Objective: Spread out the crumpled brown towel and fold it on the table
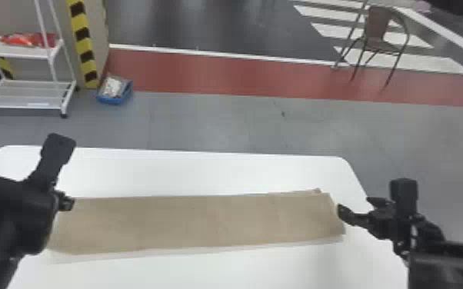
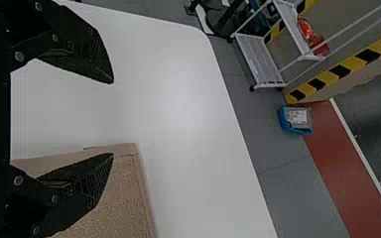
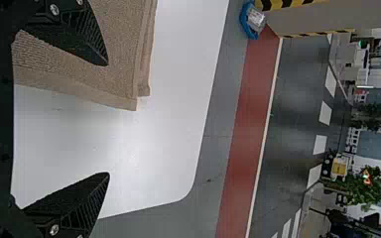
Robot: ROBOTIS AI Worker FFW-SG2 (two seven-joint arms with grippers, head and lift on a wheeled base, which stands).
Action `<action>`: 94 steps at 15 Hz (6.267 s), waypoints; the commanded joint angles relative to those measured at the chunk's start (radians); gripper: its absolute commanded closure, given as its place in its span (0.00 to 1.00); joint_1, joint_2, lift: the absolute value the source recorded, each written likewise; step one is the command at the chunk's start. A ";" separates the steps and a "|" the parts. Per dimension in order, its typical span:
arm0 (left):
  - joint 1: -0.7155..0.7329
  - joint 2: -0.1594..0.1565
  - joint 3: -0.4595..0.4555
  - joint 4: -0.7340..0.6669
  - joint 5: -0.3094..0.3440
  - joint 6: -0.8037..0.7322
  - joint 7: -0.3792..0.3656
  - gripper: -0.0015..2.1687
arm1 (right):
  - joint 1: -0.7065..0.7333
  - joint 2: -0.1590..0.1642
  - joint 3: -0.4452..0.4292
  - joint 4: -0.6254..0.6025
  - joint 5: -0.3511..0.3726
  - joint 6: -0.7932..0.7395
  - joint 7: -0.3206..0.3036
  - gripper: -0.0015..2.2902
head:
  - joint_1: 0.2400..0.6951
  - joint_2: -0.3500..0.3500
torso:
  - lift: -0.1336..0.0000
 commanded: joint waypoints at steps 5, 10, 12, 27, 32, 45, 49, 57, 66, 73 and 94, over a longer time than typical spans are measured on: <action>0.213 0.002 0.136 -0.261 0.061 -0.144 0.008 0.05 | 0.136 0.007 -0.054 -0.172 -0.097 0.062 0.026 0.04 | 1.00 0.18 | 1.00; 0.409 0.000 0.304 -0.307 0.280 -0.620 -0.069 0.06 | 0.152 0.010 -0.090 -0.140 -0.143 0.093 0.131 0.07 | 1.00 0.16 | 1.00; 0.449 0.002 0.330 -0.305 0.320 -0.675 -0.089 0.06 | 0.145 0.010 -0.087 -0.091 -0.145 0.071 0.147 0.09 | 1.00 0.17 | 1.00; 0.497 0.009 0.341 -0.347 0.334 -0.739 -0.109 0.06 | 0.083 -0.002 -0.024 0.044 -0.099 0.050 0.177 0.47 | 1.00 0.25 | 1.00; 0.501 0.009 0.336 -0.362 0.328 -0.733 -0.109 0.05 | 0.174 0.011 -0.064 -0.064 -0.138 0.105 0.222 0.53 | 1.00 0.24 | 1.00; 0.550 0.008 0.295 -0.430 0.309 -0.705 -0.124 0.05 | 0.200 0.056 -0.138 -0.188 -0.160 0.013 0.239 0.04 | 1.00 0.16 | 1.00; 0.554 0.009 0.304 -0.420 0.317 -0.709 -0.211 0.06 | 0.208 0.090 -0.162 -0.277 -0.211 0.047 0.243 0.04 | 1.00 0.13 | 1.00; 0.443 0.023 0.247 -0.198 0.288 -0.807 -0.241 0.06 | 0.203 0.087 -0.187 -0.404 -0.211 0.277 0.268 0.04 | 1.00 0.13 | 1.00; 0.457 0.029 0.178 -0.049 0.274 -0.920 -0.221 0.84 | 0.168 0.056 -0.225 -0.360 -0.203 0.286 0.294 0.04 | 1.00 0.06 | 1.00; 0.488 0.057 0.152 0.004 0.271 -0.920 -0.145 0.84 | 0.163 0.056 -0.224 -0.360 -0.203 0.277 0.303 0.04 | 1.00 0.03 | 1.00; 0.541 0.069 0.083 -0.019 0.179 -0.862 -0.056 0.84 | 0.149 0.042 -0.239 -0.298 -0.217 0.200 0.306 0.04 | 1.00 0.00 | 1.00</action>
